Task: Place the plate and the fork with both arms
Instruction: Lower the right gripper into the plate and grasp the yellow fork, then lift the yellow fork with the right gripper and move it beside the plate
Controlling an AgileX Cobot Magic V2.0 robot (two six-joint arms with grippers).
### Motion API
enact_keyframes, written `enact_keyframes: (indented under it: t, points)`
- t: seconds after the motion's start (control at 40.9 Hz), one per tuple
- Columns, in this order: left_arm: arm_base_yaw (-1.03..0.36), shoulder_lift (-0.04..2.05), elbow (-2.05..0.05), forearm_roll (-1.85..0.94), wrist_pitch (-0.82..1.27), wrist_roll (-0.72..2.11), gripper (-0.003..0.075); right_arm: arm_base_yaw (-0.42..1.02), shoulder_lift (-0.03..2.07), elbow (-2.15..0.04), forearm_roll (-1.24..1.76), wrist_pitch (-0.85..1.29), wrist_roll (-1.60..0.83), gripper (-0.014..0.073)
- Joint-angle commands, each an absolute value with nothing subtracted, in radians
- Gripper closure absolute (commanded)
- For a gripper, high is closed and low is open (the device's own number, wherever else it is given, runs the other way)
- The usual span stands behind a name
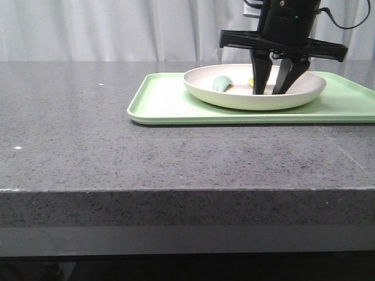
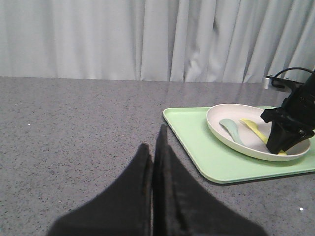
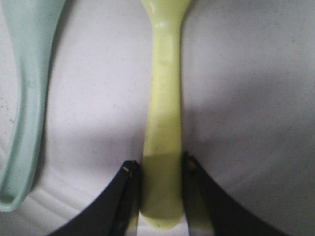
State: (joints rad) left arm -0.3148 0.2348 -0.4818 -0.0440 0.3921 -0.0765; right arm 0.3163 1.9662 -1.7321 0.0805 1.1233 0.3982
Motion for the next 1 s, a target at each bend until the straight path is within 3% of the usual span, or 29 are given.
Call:
enact_keyframes:
  t: [0.0,0.513,0.978]
  points:
    - [-0.316,0.245,-0.505,-0.045,0.302,-0.084,0.0738,0.310,1.912,-1.764,0.076,1.111,0.396,0.0479]
    - [-0.316,0.245,-0.505,-0.045,0.302,-0.084,0.0738,0.292,1.908,-1.903,0.057,1.196,0.396,0.0479]
    - [-0.316,0.245,-0.505,-0.045,0.302,-0.084,0.0738,0.153,1.908,-2.005,0.054,1.332,0.280,0.0479]
